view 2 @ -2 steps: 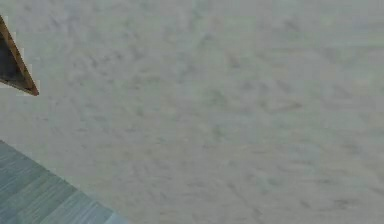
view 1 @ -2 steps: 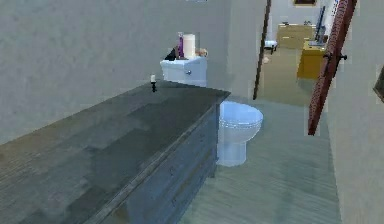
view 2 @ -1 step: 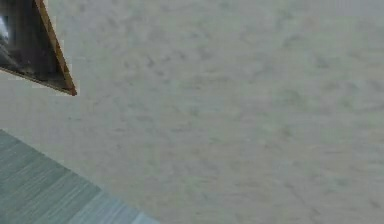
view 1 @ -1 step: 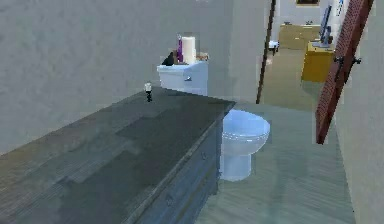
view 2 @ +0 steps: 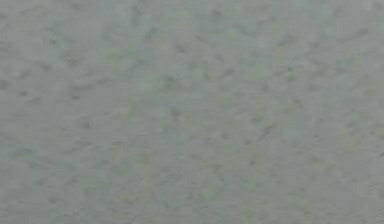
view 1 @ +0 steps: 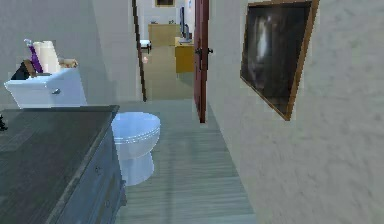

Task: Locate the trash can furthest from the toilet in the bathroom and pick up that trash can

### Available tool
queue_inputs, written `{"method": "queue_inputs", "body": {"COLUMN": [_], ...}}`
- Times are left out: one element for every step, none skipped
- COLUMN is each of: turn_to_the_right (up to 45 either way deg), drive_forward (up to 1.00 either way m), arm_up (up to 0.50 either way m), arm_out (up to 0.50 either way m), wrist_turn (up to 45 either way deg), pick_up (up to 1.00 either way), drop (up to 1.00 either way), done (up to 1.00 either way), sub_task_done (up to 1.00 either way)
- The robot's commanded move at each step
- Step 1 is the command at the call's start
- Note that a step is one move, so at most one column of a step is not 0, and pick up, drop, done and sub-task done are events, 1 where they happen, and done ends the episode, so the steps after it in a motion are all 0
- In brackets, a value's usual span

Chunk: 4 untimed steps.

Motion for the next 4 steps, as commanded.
{"method": "queue_inputs", "body": {"turn_to_the_right": [0.0,45.0,45.0,45.0], "drive_forward": [0.7,0.0,0.0,0.0], "arm_up": [0.0,0.0,0.0,0.0], "arm_out": [0.0,0.0,0.0,0.0], "wrist_turn": [0.0,0.0,0.0,0.0], "pick_up": [0.0,0.0,0.0,0.0], "drop": [0.0,0.0,0.0,0.0], "done": [0.0,0.0,0.0,0.0], "sub_task_done": [0.0,0.0,0.0,0.0]}}
